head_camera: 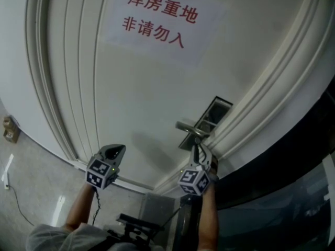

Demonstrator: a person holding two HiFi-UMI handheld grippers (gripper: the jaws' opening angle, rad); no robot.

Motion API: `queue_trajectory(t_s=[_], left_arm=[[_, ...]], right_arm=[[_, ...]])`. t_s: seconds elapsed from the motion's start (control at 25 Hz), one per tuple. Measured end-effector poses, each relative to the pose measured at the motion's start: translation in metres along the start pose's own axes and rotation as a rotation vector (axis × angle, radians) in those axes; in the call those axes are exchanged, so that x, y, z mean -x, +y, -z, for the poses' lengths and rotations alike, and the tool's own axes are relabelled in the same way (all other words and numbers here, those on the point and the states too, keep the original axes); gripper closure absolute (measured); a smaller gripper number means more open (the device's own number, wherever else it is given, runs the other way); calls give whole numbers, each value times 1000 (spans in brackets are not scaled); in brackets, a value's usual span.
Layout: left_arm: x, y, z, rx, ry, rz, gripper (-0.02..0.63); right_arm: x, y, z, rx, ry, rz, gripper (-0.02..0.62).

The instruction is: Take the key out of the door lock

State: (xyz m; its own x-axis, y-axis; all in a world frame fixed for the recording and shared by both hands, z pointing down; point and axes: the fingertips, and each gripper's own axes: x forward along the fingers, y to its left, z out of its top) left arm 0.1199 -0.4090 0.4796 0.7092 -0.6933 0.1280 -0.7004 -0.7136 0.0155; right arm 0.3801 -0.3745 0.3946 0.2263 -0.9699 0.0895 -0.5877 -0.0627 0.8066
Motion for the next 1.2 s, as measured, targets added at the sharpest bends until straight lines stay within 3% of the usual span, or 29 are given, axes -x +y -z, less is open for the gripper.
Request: queue_trajectory(t_s=[0.52,0.96,1.2], left_arm=[[4,2,1,15,-7,-17,601],[9,7,0,22,-17,-42,601],[10,8,1,30,-20,-49,601]], right_arm=[[-10,3,2,225,14,23,525],[-23,7,4,337,29,19,525],[-25,7,4,342,33,30,525]])
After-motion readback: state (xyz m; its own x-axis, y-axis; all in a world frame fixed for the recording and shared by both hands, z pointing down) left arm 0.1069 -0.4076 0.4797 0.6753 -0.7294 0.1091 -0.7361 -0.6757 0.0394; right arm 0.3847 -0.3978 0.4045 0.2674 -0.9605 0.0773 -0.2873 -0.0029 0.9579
